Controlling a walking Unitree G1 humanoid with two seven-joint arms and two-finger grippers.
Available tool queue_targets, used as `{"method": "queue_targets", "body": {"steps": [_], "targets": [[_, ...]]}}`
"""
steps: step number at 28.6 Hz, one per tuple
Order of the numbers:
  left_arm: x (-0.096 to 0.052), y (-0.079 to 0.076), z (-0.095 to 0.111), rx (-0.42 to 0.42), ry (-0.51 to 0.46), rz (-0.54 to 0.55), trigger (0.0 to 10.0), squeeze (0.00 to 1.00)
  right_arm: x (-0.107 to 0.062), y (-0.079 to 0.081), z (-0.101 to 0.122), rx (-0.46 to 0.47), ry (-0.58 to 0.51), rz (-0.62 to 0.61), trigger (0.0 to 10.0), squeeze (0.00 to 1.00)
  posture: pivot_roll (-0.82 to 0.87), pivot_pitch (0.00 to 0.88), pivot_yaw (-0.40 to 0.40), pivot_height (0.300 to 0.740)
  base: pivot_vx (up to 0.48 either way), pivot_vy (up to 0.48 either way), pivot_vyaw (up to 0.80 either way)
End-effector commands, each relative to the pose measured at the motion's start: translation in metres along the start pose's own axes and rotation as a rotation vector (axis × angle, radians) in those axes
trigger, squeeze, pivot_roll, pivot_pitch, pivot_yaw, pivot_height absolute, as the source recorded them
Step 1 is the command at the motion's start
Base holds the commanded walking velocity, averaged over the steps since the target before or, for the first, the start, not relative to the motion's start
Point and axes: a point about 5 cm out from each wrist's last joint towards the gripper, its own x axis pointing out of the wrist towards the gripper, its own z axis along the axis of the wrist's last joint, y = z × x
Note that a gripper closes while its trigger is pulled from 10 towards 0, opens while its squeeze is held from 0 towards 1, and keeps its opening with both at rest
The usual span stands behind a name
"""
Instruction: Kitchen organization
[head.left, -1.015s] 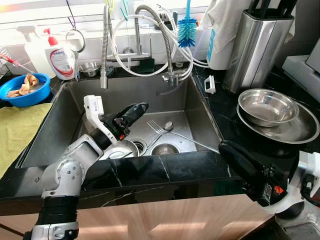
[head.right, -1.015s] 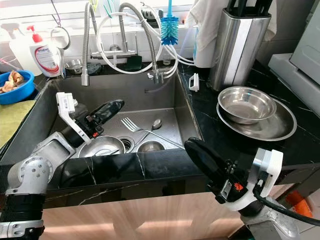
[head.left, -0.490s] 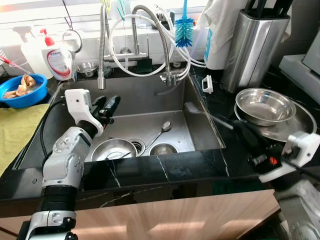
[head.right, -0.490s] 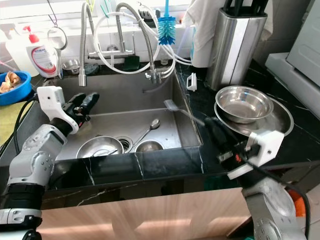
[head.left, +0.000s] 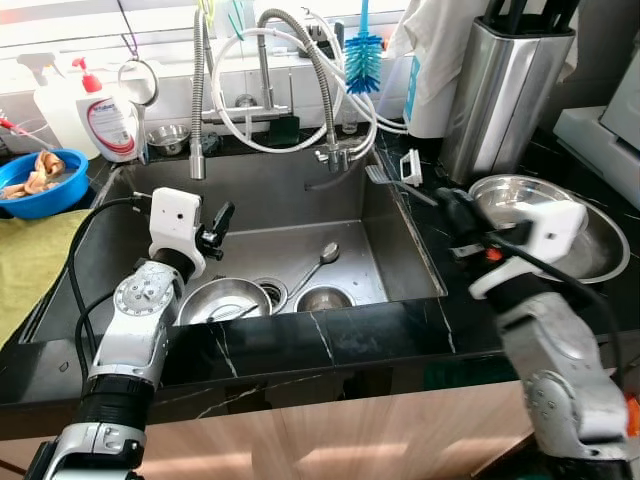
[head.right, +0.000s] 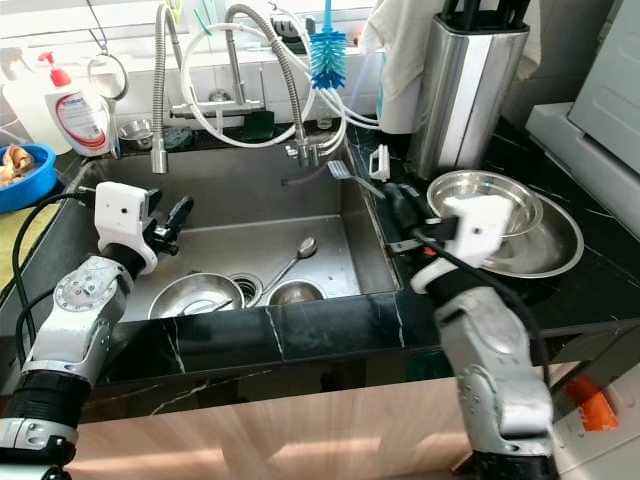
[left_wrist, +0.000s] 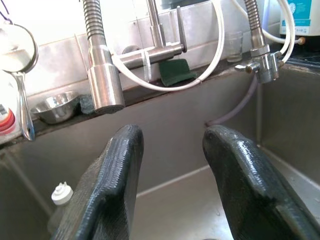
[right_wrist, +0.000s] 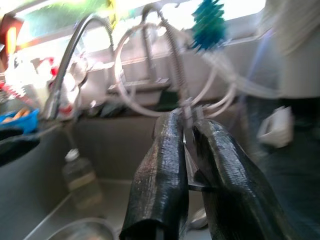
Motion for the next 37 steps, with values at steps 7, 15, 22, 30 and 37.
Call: {"method": "queue_targets", "body": {"steps": [7,15,22,30,37], "targets": [[-0.004,0.005,-0.007,0.064,0.002,0.019,10.0,0.00,0.019,-0.002,-0.024,0.046,0.194,-0.079,10.0,0.00,-0.06,0.000,0.043,0.740,0.000,0.000,0.00],[-0.003,0.002,-0.008,0.064,-0.006,0.006,10.0,0.00,0.022,-0.008,-0.029,0.060,0.239,-0.101,10.0,0.00,-0.06,0.000,0.047,0.740,0.000,0.000,0.00],[-0.002,-0.004,-0.009,0.055,-0.014,-0.011,10.0,0.00,0.022,-0.015,-0.033,0.082,0.265,-0.114,10.0,1.00,-0.06,0.000,0.047,0.740,0.000,0.000,0.00],[-0.001,-0.004,-0.008,0.053,-0.016,-0.014,10.0,0.00,0.024,-0.016,-0.033,0.079,0.269,-0.109,10.0,1.00,-0.06,0.000,0.046,0.740,0.000,0.000,0.00],[-0.001,-0.006,-0.009,0.051,-0.013,-0.016,10.0,0.00,0.025,-0.017,-0.026,0.046,0.230,-0.116,10.0,1.00,-0.06,0.000,0.046,0.740,0.000,0.000,0.00]]}}
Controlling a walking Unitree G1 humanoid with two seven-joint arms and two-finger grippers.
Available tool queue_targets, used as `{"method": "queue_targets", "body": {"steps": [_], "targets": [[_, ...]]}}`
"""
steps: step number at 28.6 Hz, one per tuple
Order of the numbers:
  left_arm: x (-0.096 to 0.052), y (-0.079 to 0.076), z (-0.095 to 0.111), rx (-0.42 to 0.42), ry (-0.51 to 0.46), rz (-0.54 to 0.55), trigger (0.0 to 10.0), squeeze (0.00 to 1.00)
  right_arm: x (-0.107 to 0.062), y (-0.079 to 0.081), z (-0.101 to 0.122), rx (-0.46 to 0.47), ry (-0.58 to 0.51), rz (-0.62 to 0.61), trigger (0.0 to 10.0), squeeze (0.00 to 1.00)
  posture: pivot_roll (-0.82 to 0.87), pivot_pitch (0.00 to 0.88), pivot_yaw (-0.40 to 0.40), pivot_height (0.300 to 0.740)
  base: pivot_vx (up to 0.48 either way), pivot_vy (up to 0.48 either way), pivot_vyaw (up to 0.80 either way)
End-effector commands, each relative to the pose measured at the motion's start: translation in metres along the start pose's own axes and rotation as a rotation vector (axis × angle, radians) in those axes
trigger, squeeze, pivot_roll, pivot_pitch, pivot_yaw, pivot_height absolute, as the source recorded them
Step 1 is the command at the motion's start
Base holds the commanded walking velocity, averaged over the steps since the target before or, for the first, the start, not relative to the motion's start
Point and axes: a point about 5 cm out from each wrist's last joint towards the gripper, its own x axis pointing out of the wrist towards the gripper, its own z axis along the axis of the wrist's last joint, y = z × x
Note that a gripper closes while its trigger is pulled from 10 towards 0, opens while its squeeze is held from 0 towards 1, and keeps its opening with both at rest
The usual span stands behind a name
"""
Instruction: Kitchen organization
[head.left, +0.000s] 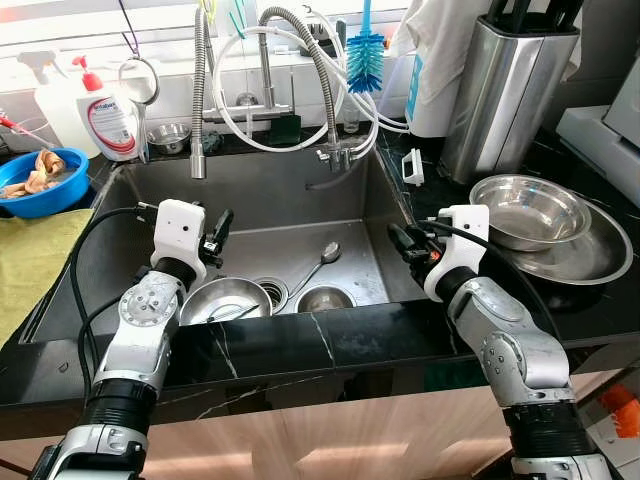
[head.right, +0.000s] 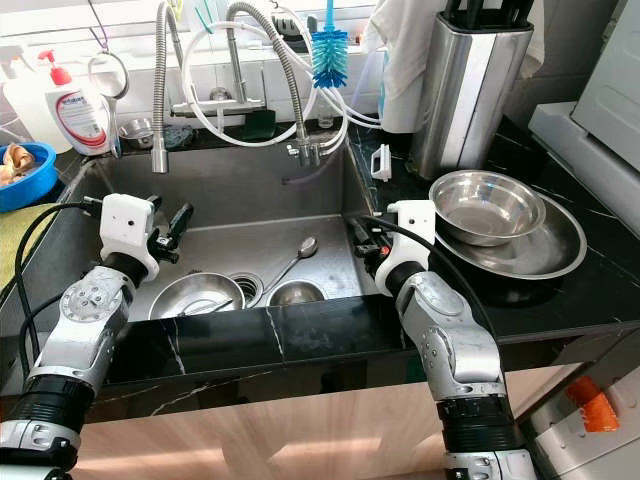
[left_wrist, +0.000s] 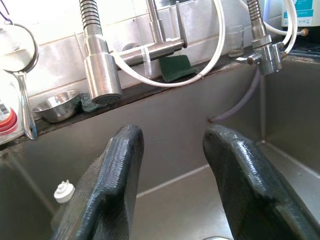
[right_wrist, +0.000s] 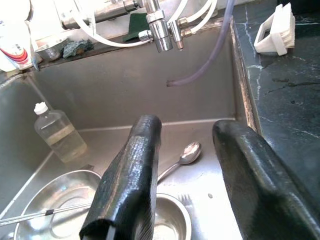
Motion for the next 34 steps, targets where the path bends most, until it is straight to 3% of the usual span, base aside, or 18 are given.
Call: {"method": "queue_targets", "body": {"steps": [1,2,3,6,11,12,15,19,22,24,27,32,34], "targets": [[0.001,-0.001,0.001,0.026,-0.005,-0.014,10.0,0.00,0.001,0.000,0.012,-0.026,-0.049,-0.009,10.0,1.00,-0.06,0.000,0.045,0.740,0.000,0.000,0.00],[0.001,-0.001,0.001,0.027,-0.006,-0.013,10.0,0.00,0.001,0.000,0.015,-0.039,-0.072,-0.024,10.0,0.59,-0.06,0.000,0.045,0.740,0.000,0.000,0.00],[0.001,-0.001,0.002,0.026,-0.007,-0.011,10.0,0.00,0.001,-0.001,0.019,-0.055,-0.094,-0.040,10.0,0.00,-0.06,0.000,0.045,0.740,0.000,0.000,0.00],[0.000,0.003,0.002,0.035,-0.010,-0.001,10.0,0.00,-0.004,-0.005,0.036,-0.084,-0.197,-0.090,10.0,0.00,-0.06,0.000,0.045,0.740,0.000,0.000,0.00],[0.001,0.020,0.008,0.097,-0.029,0.030,10.0,0.00,-0.024,-0.004,0.062,-0.300,-0.328,-0.120,10.0,0.00,-0.06,0.000,0.044,0.740,0.000,0.000,0.00],[0.001,0.020,0.008,0.097,-0.029,0.030,10.0,0.00,-0.024,-0.004,0.062,-0.300,-0.328,-0.120,10.0,0.00,-0.06,0.000,0.044,0.740,0.000,0.000,0.00],[-0.003,0.032,0.013,0.179,-0.050,0.054,10.0,0.00,-0.049,-0.012,0.070,-0.357,-0.367,-0.168,10.0,0.00,-0.06,0.000,0.044,0.740,0.000,0.000,0.00],[-0.006,0.038,0.013,0.241,-0.054,0.063,10.0,0.00,-0.063,-0.018,0.075,-0.375,-0.384,-0.202,10.0,0.00,-0.07,0.000,0.047,0.740,0.000,0.000,0.00],[-0.011,0.048,0.010,0.303,-0.044,0.064,10.0,0.00,-0.089,-0.032,0.077,-0.431,-0.371,-0.277,10.0,0.00,-0.08,0.000,0.047,0.740,0.000,0.000,0.00],[-0.012,0.049,0.010,0.307,-0.042,0.063,10.0,0.00,-0.092,-0.034,0.076,-0.441,-0.363,-0.290,10.0,0.00,-0.08,0.000,0.047,0.740,0.000,0.000,0.00],[-0.018,0.058,0.009,0.376,-0.031,0.035,10.0,0.00,-0.113,-0.051,0.082,-0.474,-0.334,-0.401,10.0,0.00,-0.09,0.000,0.053,0.740,0.000,0.000,0.00],[-0.021,0.057,0.006,0.358,-0.026,0.048,10.0,0.00,-0.122,-0.062,0.080,-0.421,-0.317,-0.520,10.0,0.00,-0.09,0.000,0.057,0.740,0.000,0.000,0.00],[-0.025,0.052,0.002,0.311,-0.017,0.054,10.0,0.00,-0.125,-0.068,0.077,-0.383,-0.299,-0.589,10.0,0.00,-0.09,0.000,0.060,0.740,0.000,0.000,0.00]]}}
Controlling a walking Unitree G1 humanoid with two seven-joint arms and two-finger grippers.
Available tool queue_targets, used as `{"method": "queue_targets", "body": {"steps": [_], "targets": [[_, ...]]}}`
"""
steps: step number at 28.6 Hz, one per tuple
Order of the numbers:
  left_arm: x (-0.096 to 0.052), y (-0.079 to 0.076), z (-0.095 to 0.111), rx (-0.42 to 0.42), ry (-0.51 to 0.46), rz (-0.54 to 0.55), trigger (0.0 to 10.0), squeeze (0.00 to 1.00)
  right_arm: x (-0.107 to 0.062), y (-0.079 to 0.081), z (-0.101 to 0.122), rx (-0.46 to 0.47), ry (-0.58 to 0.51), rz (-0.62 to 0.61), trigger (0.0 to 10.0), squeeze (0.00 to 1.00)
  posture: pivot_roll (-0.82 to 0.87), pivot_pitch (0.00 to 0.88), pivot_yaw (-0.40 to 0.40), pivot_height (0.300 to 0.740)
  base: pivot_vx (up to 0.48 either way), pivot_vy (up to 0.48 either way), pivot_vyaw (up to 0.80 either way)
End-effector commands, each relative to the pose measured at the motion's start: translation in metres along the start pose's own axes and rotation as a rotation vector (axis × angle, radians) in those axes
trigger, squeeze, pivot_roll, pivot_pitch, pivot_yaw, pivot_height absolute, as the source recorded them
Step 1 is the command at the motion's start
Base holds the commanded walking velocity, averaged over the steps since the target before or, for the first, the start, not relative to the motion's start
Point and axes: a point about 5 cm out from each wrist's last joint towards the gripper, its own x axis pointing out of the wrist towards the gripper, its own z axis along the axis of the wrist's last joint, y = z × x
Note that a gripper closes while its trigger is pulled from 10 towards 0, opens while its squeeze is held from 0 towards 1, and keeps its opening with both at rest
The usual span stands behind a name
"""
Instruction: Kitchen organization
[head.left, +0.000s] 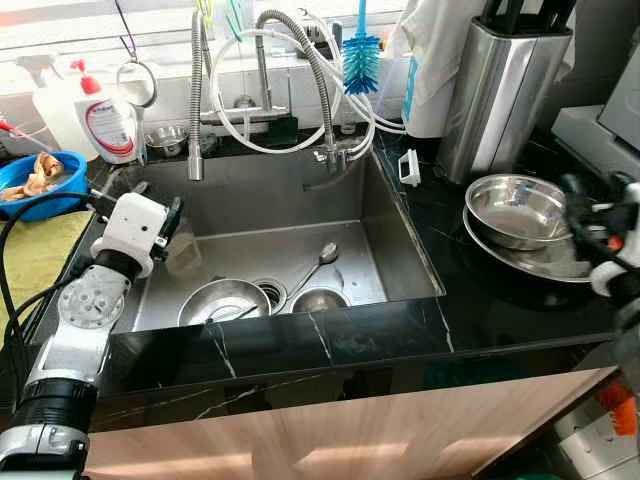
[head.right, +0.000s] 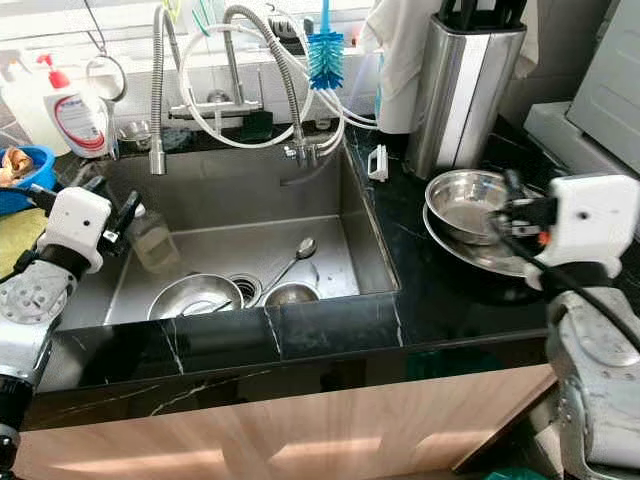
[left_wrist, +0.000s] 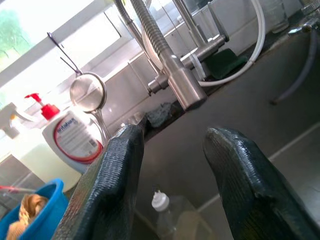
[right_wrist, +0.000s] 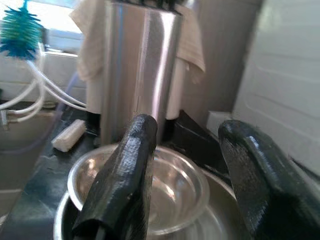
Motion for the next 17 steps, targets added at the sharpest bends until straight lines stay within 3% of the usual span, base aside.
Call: {"method": "queue_targets", "body": {"steps": [1,6,8,9,10,11,17], "targets": [[-0.007,-0.006,-0.005,-0.071,0.023,0.011,10.0,0.00,-0.004,-0.011,-0.002,0.012,0.027,-0.092,10.0,0.00,-0.09,0.000,0.058,0.740,0.000,0.000,0.00],[-0.012,-0.010,-0.011,-0.165,0.059,0.028,10.0,0.00,-0.010,-0.024,-0.011,0.002,0.056,-0.173,10.0,0.00,-0.09,0.000,0.054,0.740,0.000,0.000,0.00],[-0.014,-0.012,-0.014,-0.256,0.084,0.050,10.0,0.00,-0.014,-0.029,-0.017,0.020,0.075,-0.225,10.0,0.00,-0.09,0.000,0.057,0.740,0.000,0.000,0.00],[-0.014,-0.012,-0.014,-0.256,0.084,0.050,10.0,0.00,-0.014,-0.029,-0.017,0.020,0.075,-0.225,10.0,0.00,-0.09,0.000,0.057,0.740,0.000,0.000,0.00],[-0.015,-0.014,-0.016,-0.339,0.106,0.076,10.0,0.00,-0.019,-0.034,-0.024,0.046,0.106,-0.277,10.0,0.00,-0.09,0.000,0.057,0.740,0.000,0.000,0.00],[-0.016,-0.014,-0.016,-0.364,0.112,0.085,10.0,0.00,-0.020,-0.035,-0.027,0.052,0.121,-0.293,10.0,0.00,-0.09,0.000,0.057,0.740,0.000,0.000,0.00],[-0.013,-0.011,-0.016,-0.405,0.116,0.108,10.0,0.00,-0.026,-0.039,-0.040,0.138,0.175,-0.339,10.0,0.00,-0.09,0.000,0.057,0.740,0.000,0.000,0.00]]}}
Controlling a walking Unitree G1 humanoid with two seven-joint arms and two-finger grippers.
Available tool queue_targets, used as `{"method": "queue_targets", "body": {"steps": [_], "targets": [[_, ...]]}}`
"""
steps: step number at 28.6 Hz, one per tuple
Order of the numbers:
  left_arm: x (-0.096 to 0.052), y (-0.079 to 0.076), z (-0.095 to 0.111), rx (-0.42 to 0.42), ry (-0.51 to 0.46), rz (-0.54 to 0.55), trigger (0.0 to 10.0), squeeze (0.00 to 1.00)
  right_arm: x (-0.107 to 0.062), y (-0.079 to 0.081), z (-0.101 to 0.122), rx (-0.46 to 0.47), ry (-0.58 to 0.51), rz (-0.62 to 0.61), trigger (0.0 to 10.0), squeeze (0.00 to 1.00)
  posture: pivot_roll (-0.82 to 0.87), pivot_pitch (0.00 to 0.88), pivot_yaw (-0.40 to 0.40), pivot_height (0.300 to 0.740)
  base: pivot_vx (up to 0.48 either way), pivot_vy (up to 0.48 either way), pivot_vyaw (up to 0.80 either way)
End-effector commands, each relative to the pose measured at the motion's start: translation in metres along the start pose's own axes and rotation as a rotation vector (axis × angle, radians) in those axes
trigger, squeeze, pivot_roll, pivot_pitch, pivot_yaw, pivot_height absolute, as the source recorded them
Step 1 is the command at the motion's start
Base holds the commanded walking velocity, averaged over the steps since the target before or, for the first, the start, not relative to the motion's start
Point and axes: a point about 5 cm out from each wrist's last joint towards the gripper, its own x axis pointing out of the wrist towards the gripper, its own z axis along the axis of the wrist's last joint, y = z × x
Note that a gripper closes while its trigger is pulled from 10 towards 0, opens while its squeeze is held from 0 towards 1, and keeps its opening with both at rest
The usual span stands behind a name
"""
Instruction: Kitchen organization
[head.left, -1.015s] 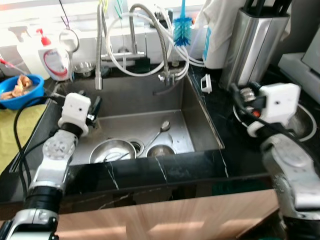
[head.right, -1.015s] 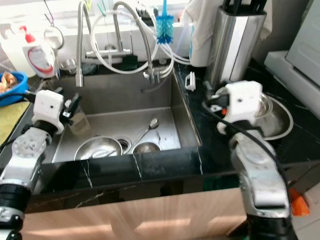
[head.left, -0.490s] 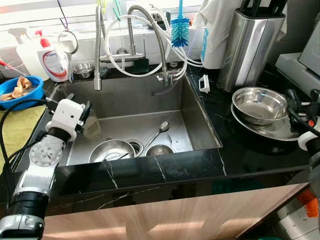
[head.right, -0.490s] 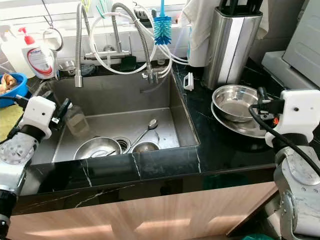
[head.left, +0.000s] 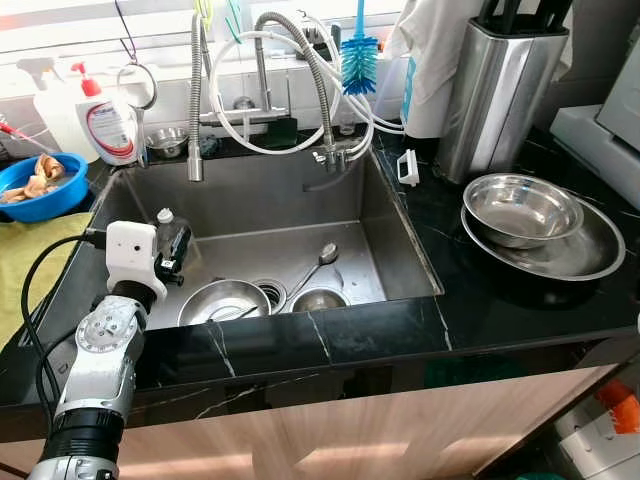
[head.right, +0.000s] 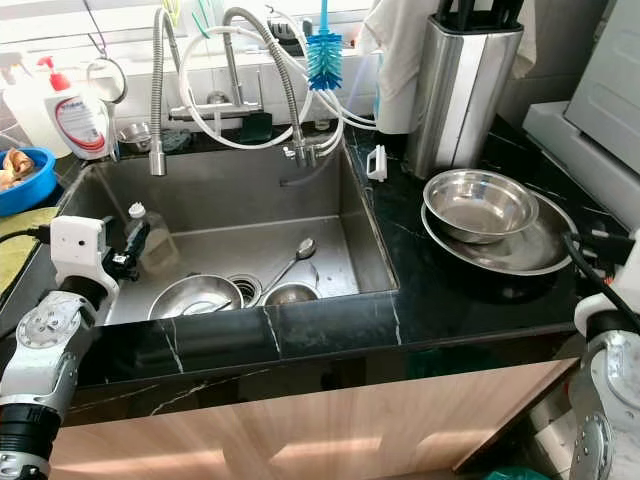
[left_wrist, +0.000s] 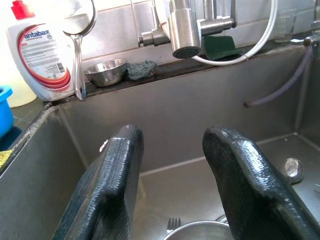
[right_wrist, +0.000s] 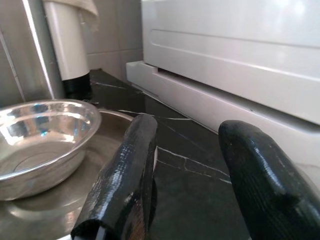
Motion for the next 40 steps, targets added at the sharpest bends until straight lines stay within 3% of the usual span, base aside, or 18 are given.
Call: {"method": "queue_targets", "body": {"steps": [1,6,9,13,16,18,24,27,34,35,40], "targets": [[0.002,0.007,0.006,-0.018,-0.012,0.024,10.0,0.00,0.002,-0.005,-0.010,0.092,0.065,-0.039,10.0,0.00,-0.09,0.000,0.057,0.740,0.000,0.000,0.00],[0.004,0.003,0.009,-0.032,-0.011,0.015,10.0,0.00,0.005,-0.004,-0.016,0.156,0.104,-0.036,10.0,0.00,-0.09,0.000,0.059,0.740,0.000,0.000,0.00],[0.004,0.001,0.009,-0.030,-0.010,0.006,10.0,0.00,0.009,0.007,-0.011,0.221,0.091,0.034,10.0,0.00,-0.10,0.000,0.060,0.740,0.000,0.000,0.00],[0.005,-0.001,0.009,-0.032,-0.011,0.003,10.0,0.00,0.015,0.013,-0.009,0.176,0.114,0.092,10.0,0.00,-0.10,0.000,0.060,0.740,0.000,0.000,0.00],[0.005,-0.004,0.009,-0.028,-0.013,-0.005,10.0,0.00,0.023,0.027,0.000,0.101,0.075,0.243,10.0,0.00,-0.09,0.000,0.059,0.740,0.000,0.000,0.00],[0.005,-0.004,0.009,-0.029,-0.012,-0.006,10.0,0.00,0.026,0.029,0.001,0.118,0.076,0.271,10.0,0.00,-0.09,0.000,0.054,0.740,0.000,0.000,0.00],[0.006,-0.007,0.010,-0.026,-0.011,-0.012,10.0,0.00,0.028,0.040,-0.011,0.059,0.153,0.436,10.0,0.00,-0.09,0.000,0.058,0.740,0.000,0.000,0.00],[0.007,-0.007,0.011,-0.025,-0.012,-0.010,10.0,0.00,0.035,0.038,-0.007,0.053,0.133,0.480,10.0,0.00,-0.09,0.000,0.061,0.740,0.000,0.000,0.00],[0.009,-0.010,0.014,-0.020,-0.024,-0.012,10.0,0.00,0.053,0.028,-0.004,0.035,0.115,0.459,10.0,0.00,-0.08,0.000,0.061,0.740,0.000,0.000,0.00],[0.010,-0.009,0.014,-0.019,-0.024,-0.011,10.0,0.00,0.055,0.030,0.000,0.046,0.096,0.464,10.0,1.00,-0.08,0.000,0.064,0.740,0.000,0.000,0.00],[0.012,-0.010,0.015,-0.019,-0.025,-0.010,10.0,0.00,0.062,0.041,0.007,0.136,0.064,0.460,10.0,1.00,-0.09,0.000,0.068,0.740,0.000,0.000,0.00]]}}
